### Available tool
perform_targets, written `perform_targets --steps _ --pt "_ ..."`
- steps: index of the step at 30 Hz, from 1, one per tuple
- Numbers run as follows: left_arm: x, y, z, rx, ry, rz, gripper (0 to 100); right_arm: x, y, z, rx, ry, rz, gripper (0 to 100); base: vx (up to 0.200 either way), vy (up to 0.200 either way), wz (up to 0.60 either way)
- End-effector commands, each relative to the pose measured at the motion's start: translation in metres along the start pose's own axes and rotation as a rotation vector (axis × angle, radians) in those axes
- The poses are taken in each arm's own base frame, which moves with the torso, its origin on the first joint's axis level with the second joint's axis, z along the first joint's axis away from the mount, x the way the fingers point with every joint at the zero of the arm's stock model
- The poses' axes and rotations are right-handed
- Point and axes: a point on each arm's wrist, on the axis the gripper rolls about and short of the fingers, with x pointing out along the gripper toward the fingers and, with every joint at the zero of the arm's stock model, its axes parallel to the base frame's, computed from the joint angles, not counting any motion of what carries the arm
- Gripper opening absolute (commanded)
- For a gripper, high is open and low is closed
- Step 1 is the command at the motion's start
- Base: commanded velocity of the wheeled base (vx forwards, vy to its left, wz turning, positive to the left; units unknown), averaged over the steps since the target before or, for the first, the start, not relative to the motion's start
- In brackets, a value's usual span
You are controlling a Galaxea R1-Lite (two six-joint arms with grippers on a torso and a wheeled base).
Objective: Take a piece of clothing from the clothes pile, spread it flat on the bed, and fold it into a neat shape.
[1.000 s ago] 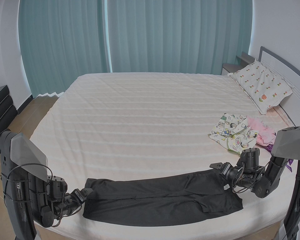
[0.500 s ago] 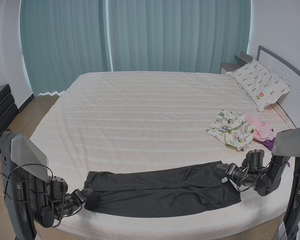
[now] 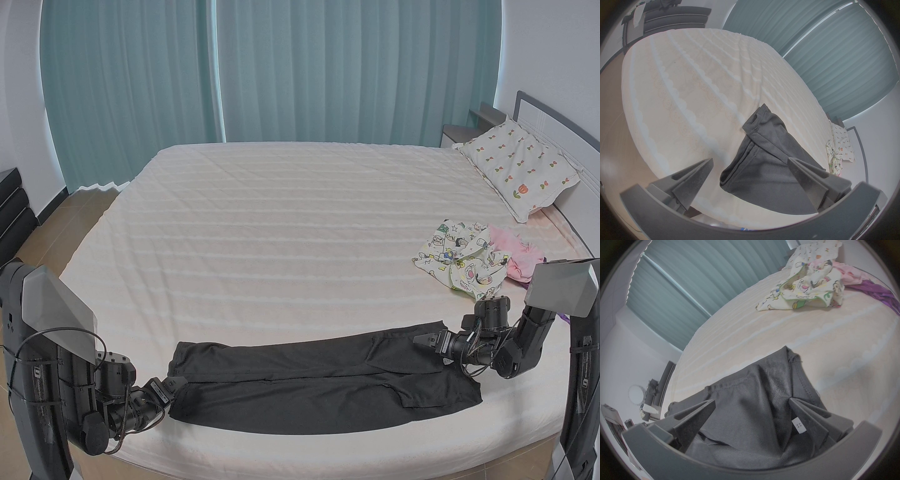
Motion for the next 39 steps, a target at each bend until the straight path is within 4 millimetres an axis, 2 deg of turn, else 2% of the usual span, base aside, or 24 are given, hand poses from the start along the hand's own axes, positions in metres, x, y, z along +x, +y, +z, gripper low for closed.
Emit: perform_targets --steps 1,5,13,17,26,27,32,39 --pt "0.001 -0.001 0.001 0.0 -0.012 -0.014 100 0.015 -0.006 -0.002 -0.016 0.024 0.007 100 0.0 0.0 0.0" --pt "0.0 -0.001 0.001 0.0 -0.011 -0.013 100 0.019 -0.007 0.0 -0.018 0.019 0.008 100 0.0 0.0 0.0" --pt "0.001 -0.002 0.002 0.0 -0.015 -0.016 100 0.009 -0.02 0.01 -0.013 -0.011 -0.003 100 0.0 0.0 0.0" --pt "0.002 -0.002 0.002 0.002 -0.017 -0.016 100 0.01 -0.022 0.007 -0.01 0.003 0.002 100 0.0 0.0 0.0" --pt "0.005 -0.001 0.002 0.004 -0.015 -0.014 100 0.016 -0.013 0.003 -0.026 0.026 0.044 100 0.0 0.0 0.0" --pt "0.005 -0.002 0.002 0.004 -0.016 -0.015 100 0.016 -0.014 0.002 -0.025 0.031 0.042 0 0.0 0.0 0.0" --pt "0.005 -0.001 0.002 0.005 -0.015 -0.014 100 0.014 -0.017 0.004 -0.022 0.021 0.037 0 0.0 0.0 0.0" --pt "0.005 -0.001 0.002 0.005 -0.015 -0.014 100 0.002 -0.027 0.018 0.009 -0.033 0.03 0 0.0 0.0 0.0"
